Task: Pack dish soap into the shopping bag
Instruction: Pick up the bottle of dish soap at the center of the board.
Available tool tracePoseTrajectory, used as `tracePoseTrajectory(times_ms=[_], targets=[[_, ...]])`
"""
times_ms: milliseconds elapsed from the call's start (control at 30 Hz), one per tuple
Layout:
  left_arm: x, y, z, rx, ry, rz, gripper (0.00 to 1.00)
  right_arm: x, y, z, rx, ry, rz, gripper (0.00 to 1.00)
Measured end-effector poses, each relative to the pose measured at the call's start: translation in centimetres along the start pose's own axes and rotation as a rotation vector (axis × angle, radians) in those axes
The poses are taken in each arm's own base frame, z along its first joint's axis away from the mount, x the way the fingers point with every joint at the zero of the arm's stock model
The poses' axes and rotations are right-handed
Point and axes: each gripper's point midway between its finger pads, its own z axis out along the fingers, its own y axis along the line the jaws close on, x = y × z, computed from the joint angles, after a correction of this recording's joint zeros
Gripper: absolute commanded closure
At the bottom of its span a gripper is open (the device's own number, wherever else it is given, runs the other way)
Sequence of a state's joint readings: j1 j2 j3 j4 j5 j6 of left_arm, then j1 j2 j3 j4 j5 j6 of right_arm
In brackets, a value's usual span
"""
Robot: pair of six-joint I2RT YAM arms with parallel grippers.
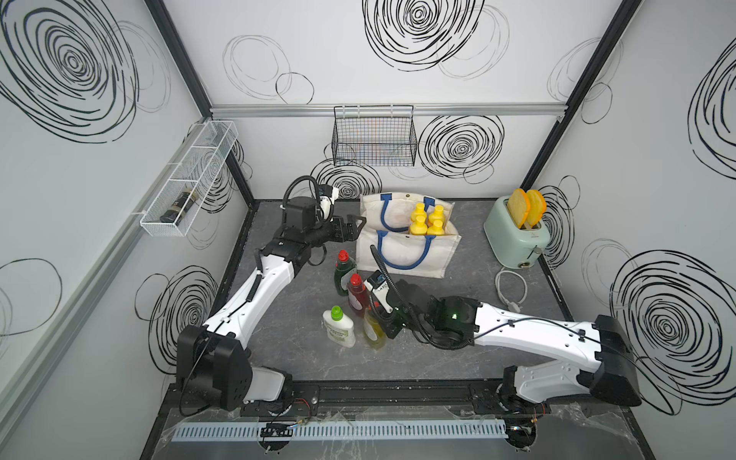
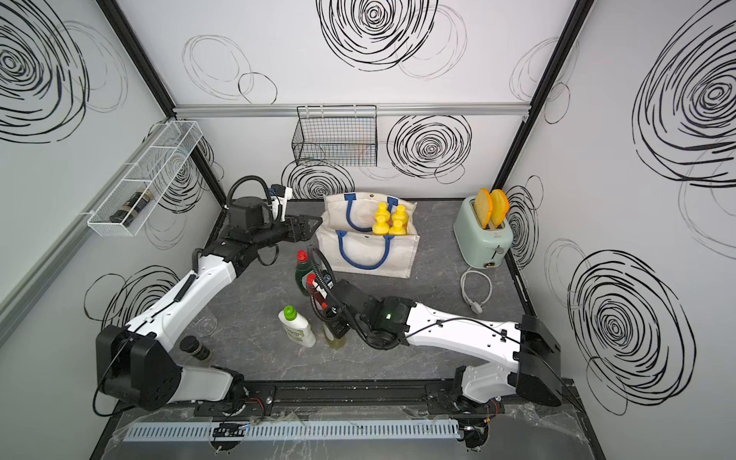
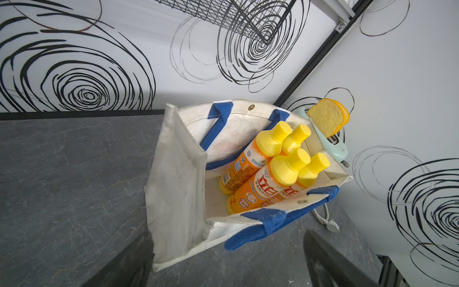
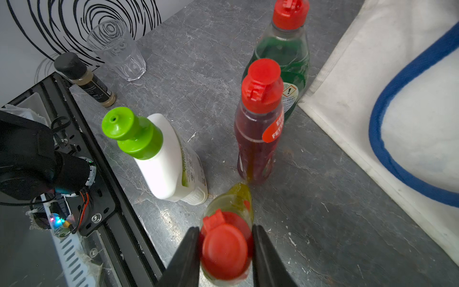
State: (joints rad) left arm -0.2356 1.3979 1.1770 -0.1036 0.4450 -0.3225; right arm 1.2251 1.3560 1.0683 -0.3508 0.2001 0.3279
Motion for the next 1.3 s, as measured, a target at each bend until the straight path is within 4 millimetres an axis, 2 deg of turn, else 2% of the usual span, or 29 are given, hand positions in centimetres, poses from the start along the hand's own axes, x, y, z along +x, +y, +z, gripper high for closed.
tracePoseTrajectory(times_ms=[300,733,867,1133,1300], targets=[[0.0,0.0,0.0,0.0,0.0,0.0,0.04,-0.4,-1.4,0.0,0.029,0.0,0.015,1.0],[0.0,-0.1,0.0,0.002,0.001,0.001,0.04,-1.2,-7.2,-1.2,0.138,0.03,0.027,1.0],[0.1,-0.2,0.1,0.005,0.002,0.002,0.04,-3.3,-7.8,-2.5,0.154,0.001,0.011,1.0],[0.2,-0.4,0.1,0.007,0.004,0.004,0.04,-9.4,-9.4,-5.9,0.182,-0.107,0.0,1.0],[0.2,-0.4,0.2,0.008,0.005,0.005,0.04,-12.2,-10.4,-6.9,0.204,-0.139,-0.008,1.0]])
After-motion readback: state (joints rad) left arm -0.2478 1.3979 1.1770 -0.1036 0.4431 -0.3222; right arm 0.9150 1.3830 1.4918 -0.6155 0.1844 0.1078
